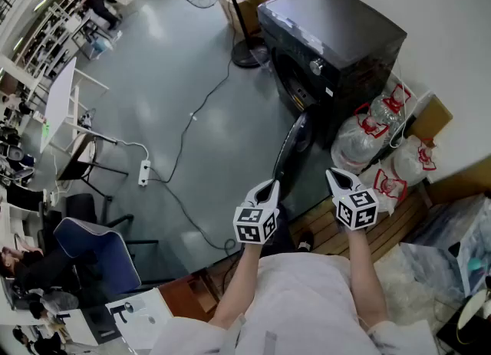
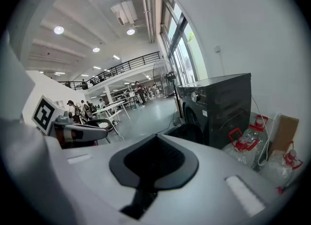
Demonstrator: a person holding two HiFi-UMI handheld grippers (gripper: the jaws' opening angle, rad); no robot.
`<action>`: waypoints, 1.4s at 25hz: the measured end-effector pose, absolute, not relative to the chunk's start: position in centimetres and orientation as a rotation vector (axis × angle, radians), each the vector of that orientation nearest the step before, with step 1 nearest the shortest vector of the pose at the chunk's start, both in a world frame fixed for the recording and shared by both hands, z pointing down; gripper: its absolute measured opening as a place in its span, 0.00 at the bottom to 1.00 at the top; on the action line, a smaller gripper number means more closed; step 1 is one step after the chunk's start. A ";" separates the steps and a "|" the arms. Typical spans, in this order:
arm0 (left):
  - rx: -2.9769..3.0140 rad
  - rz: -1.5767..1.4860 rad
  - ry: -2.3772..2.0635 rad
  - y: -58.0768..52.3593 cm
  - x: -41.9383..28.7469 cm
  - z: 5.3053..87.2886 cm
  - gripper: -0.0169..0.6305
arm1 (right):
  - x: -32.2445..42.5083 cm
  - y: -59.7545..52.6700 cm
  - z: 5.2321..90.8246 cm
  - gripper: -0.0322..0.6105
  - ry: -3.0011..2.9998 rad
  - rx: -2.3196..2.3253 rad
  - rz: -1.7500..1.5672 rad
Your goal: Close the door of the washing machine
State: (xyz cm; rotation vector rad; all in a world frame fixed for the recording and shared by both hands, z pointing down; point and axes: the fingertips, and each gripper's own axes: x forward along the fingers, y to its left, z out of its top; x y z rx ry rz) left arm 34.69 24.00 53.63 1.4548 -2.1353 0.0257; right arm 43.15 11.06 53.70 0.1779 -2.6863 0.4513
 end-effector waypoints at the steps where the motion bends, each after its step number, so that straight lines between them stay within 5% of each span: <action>1: 1.454 0.029 -2.137 23.9 34.6 53.6 0.04 | 43.2 11.0 53.6 0.05 -2.689 0.181 0.450; 12: 1.432 0.133 -2.144 21.9 33.5 55.8 0.04 | 43.6 9.3 54.3 0.04 -2.680 0.246 0.488; 24: 1.386 0.321 -2.064 16.8 29.2 61.9 0.04 | 43.2 10.4 54.2 0.05 -2.698 -0.192 0.640; 35: 1.387 0.424 -1.915 14.2 27.2 67.1 0.22 | 40.1 7.9 55.2 0.05 -2.577 -0.379 0.340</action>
